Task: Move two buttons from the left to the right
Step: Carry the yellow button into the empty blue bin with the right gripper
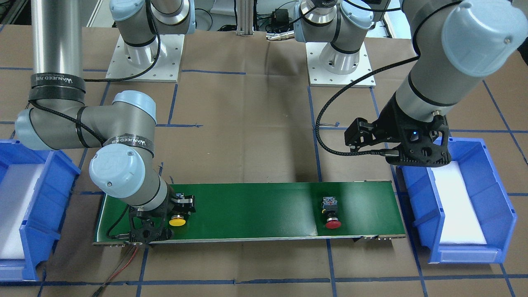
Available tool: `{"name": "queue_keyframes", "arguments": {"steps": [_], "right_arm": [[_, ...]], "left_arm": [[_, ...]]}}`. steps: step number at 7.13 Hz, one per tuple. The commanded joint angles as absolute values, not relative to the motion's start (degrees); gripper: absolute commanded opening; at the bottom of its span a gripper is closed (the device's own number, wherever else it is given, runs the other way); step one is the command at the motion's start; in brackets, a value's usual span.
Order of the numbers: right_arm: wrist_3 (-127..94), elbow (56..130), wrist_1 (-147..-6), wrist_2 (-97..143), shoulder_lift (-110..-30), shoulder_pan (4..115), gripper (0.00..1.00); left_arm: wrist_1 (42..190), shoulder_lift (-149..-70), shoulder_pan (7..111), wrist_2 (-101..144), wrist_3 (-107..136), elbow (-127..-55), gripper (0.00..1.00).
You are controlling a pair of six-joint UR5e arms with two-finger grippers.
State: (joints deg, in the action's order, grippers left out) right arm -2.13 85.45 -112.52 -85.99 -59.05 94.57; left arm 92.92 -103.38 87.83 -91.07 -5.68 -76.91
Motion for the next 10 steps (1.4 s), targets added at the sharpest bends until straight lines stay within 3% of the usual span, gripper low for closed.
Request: {"name": "queue_keyframes", "arguments": {"steps": [1,4,6,8,10], "right_arm": [[-0.89,83.77,-108.75,-90.85,-59.76,94.31,0.03],[8.41,79.3,-99.89,-92.46,-68.26,81.45,0.04],[22.42,73.68,-95.81,-92.28,-68.3,68.53,0.04],[30.91,77.57,-97.37,-92.11,-67.76,62.77,0.02],[33.46,87.58,-106.83,-92.2,-68.73,59.69,0.02]], "left_arm": [[90.55,-101.95,87.45,-90.88,-5.53,-80.23,0.99],[89.21,-101.25,87.36,-90.97,-5.71,-81.03,0.99],[89.12,-100.99,87.36,-90.97,-5.71,-81.56,0.99],[88.24,-100.99,87.28,-91.05,-6.06,-81.65,0.99],[88.16,-101.07,87.19,-90.97,-6.06,-81.56,0.99]]}}
